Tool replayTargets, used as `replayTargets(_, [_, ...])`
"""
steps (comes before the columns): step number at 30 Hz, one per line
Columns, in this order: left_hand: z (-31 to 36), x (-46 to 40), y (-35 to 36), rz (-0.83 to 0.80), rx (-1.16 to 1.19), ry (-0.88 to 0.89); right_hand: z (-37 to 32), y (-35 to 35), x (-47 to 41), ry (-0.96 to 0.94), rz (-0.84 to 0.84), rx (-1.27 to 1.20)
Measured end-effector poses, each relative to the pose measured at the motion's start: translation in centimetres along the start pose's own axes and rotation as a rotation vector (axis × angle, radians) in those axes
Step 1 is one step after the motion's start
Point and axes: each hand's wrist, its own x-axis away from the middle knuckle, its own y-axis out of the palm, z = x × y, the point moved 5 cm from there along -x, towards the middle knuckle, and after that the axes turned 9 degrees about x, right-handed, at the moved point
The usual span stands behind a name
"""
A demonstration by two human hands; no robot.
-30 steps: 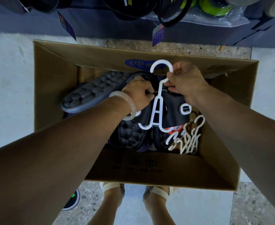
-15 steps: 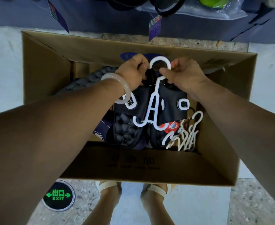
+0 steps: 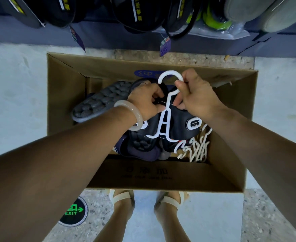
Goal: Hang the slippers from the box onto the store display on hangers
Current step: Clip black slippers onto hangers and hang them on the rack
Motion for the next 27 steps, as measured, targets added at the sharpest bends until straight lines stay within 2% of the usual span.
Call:
replayTargets(4, [2.9,2.9,-2.9,-0.017,0.018,0.047,-3.1,-3.2,2.7,-0.038,0.056,0.011])
replayTargets(10, [9.2,7.7,-9.8,-0.023,-0.11,0.121,-10.4,-8.9,6.5,-0.08,0.138,0.062])
replayTargets(17, [17.1,15.8,-18.0,-0.033,-0.275,0.132,-19.7,-15.1,13.2,-0.158,0.138,0.029])
replayTargets(24, [22.7,25.5,-22.5,0.089,-0.279,0.127,-27.4,-19.6,20.7,-0.28,0.096,-0.024])
replayTargets(27, [25.6,29.5,-24.7,0.133,-0.184,0.157,-31.5,-21.8,24.0,-0.354,0.09,-0.051])
